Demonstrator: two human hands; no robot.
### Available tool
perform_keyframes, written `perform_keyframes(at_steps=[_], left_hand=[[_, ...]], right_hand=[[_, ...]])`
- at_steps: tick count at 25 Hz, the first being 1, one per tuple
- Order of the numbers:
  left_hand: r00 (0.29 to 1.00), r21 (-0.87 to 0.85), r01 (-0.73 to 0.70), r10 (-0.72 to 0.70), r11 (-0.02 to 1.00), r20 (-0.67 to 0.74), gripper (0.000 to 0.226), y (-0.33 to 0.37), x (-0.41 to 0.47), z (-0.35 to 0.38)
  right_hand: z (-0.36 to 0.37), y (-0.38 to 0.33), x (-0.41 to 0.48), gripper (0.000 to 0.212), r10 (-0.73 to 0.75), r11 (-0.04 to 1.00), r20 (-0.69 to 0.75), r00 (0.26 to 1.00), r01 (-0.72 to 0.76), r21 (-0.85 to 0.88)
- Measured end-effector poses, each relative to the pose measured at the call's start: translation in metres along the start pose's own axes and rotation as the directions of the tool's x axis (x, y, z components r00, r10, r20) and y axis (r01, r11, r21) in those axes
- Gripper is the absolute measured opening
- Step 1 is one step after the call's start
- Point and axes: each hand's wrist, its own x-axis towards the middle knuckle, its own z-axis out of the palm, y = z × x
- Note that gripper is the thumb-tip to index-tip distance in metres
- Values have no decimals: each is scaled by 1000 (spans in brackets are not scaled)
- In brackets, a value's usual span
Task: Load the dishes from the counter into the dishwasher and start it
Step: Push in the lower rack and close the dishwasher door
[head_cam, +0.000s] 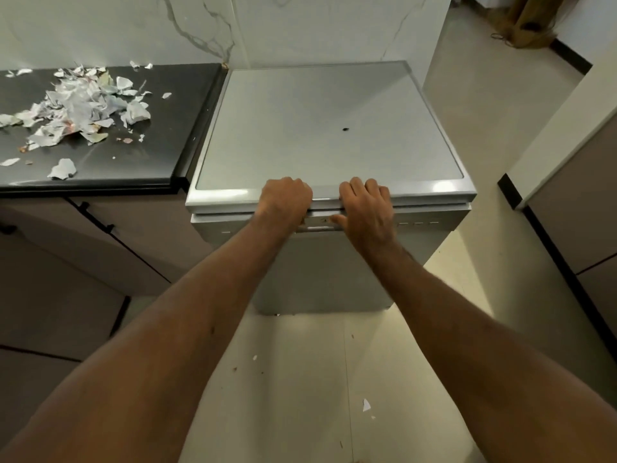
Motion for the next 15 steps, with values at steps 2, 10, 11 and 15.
perform_keyframes(at_steps=[2, 10, 11, 15], left_hand=[[999, 51, -42, 41, 998, 17, 22, 6, 8, -4], [992, 138, -124, 118, 983, 54, 12, 10, 23, -12], [991, 134, -126, 118, 983, 64, 11, 10, 24, -11], [991, 74, -102, 95, 992, 96, 7, 8, 25, -15]], right_hand=[[1, 2, 4, 54, -21, 1000, -13, 1000, 21, -2], [9, 10, 18, 29, -96, 995, -88, 991, 96, -6], [11, 10, 18, 27, -104, 995, -94, 990, 104, -2], [8, 7, 22, 25, -102, 995, -56, 993, 103, 6]])
